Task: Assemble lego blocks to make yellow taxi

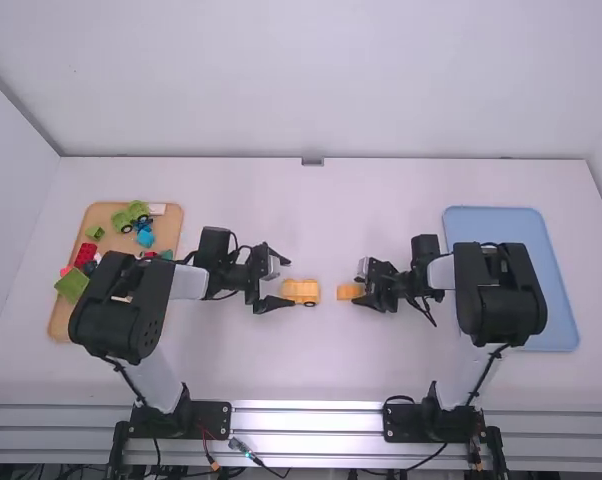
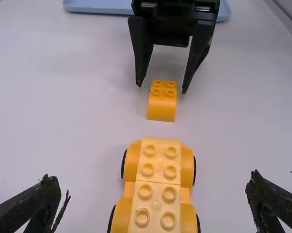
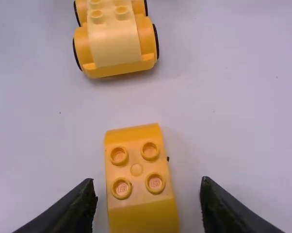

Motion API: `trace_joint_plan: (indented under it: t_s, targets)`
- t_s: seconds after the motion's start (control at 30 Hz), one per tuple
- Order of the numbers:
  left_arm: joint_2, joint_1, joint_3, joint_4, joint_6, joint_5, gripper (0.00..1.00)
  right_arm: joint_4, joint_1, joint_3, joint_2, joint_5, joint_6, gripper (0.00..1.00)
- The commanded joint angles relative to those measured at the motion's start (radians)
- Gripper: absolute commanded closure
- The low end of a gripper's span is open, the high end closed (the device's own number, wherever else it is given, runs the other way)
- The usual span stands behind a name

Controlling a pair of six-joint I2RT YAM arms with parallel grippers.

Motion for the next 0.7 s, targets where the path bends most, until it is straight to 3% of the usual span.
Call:
trace_joint_plan:
  t_s: [0.0, 0.33, 0.67]
  targets:
    - [0.015, -0.002, 0.007, -0.003, -0.003, 0.022, 0.01, -0.005, 0.003, 0.008, 0.010, -0.009, 0.002, 0.49]
    - [0.015, -0.002, 0.007, 0.000, -0.003, 0.021, 0.01, -0.009, 0.004, 0.008, 0.010, -0.009, 0.002, 0.79]
    - [0.015, -0.002, 0.007, 0.019, 0.000, 0.022, 0.01, -0.009, 0.003, 0.012, 0.010, -0.010, 0.003, 0.83]
